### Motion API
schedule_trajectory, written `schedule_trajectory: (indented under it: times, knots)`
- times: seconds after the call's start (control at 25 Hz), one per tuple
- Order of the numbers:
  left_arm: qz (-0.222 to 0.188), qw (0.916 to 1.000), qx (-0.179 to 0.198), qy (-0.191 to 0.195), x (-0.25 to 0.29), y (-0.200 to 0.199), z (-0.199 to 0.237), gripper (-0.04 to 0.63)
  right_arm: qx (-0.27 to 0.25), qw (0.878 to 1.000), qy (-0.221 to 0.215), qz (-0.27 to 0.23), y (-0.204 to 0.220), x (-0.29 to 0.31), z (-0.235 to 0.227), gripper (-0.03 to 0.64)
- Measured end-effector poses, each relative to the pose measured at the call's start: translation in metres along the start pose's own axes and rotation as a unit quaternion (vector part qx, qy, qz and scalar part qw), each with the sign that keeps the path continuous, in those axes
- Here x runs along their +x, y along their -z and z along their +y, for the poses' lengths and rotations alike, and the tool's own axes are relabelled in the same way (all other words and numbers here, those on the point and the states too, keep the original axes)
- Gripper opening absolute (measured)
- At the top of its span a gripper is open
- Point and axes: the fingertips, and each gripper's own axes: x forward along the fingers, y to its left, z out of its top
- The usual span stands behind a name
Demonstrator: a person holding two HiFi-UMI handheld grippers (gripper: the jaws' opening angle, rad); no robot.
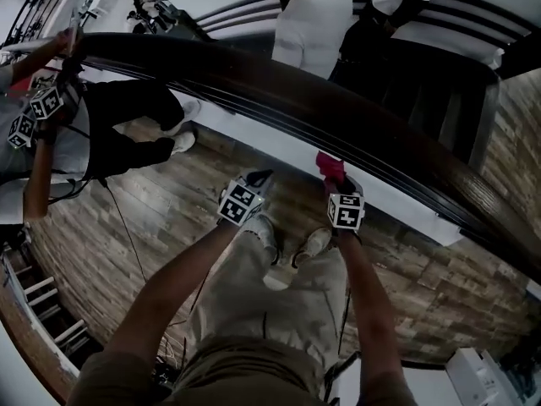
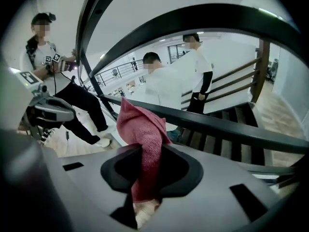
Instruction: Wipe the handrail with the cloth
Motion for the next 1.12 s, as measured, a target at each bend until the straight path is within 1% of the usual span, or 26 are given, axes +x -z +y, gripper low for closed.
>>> schedule_trajectory:
  times: [0.12,0.24,0.32,0.4,0.44,0.52,0.64,0.72,0.8,0.92,1.0,1.08,1.12]
  knots:
    - [-0.021,0.9991,-0.002,-0.037,0.001,0.023,0.078,0.015,-0.006,0.999,-0.049,-0.007,-0.014,0.060,0.063,0.105]
    - [-0.048,0.9956,-0.033,-0.073,0.026,0.047,0.145,0.015,-0.010,0.996,-0.090,-0.009,-0.020,0.130,0.104,0.104]
    - [-0.056,0.9941,-0.058,-0.073,0.048,0.072,0.177,0.015,0.009,0.991,-0.131,0.002,-0.016,0.181,0.137,0.100]
    - [-0.061,0.9932,-0.072,-0.068,0.067,0.102,0.204,0.015,0.028,0.985,-0.173,0.003,-0.015,0.227,0.174,0.095]
    - [-0.070,0.9920,-0.077,-0.072,0.074,0.113,0.220,0.015,0.037,0.981,-0.191,-0.005,-0.019,0.248,0.192,0.095]
    - [-0.097,0.9875,-0.084,-0.092,0.077,0.131,0.253,0.015,0.054,0.973,-0.221,-0.037,-0.034,0.280,0.222,0.094]
    - [-0.136,0.9788,-0.072,-0.135,0.076,0.141,0.297,0.015,0.055,0.962,-0.248,-0.097,-0.060,0.320,0.251,0.094]
    - [-0.159,0.9725,-0.060,-0.159,0.077,0.138,0.322,0.015,0.054,0.953,-0.266,-0.133,-0.079,0.346,0.266,0.093]
    - [-0.168,0.9672,-0.052,-0.183,0.073,0.140,0.340,0.015,0.065,0.944,-0.279,-0.161,-0.090,0.365,0.283,0.093]
    - [-0.175,0.9595,-0.064,-0.211,0.060,0.153,0.358,0.015,0.085,0.934,-0.297,-0.179,-0.099,0.387,0.311,0.093]
    - [-0.167,0.9560,-0.074,-0.230,0.043,0.166,0.364,0.015,0.121,0.919,-0.324,-0.189,-0.108,0.400,0.335,0.093]
    - [-0.148,0.9549,-0.072,-0.247,0.024,0.176,0.369,0.015,0.159,0.902,-0.343,-0.208,-0.125,0.411,0.354,0.093]
    - [-0.141,0.9544,-0.069,-0.254,0.015,0.178,0.371,0.015,0.169,0.894,-0.350,-0.222,-0.135,0.414,0.360,0.094]
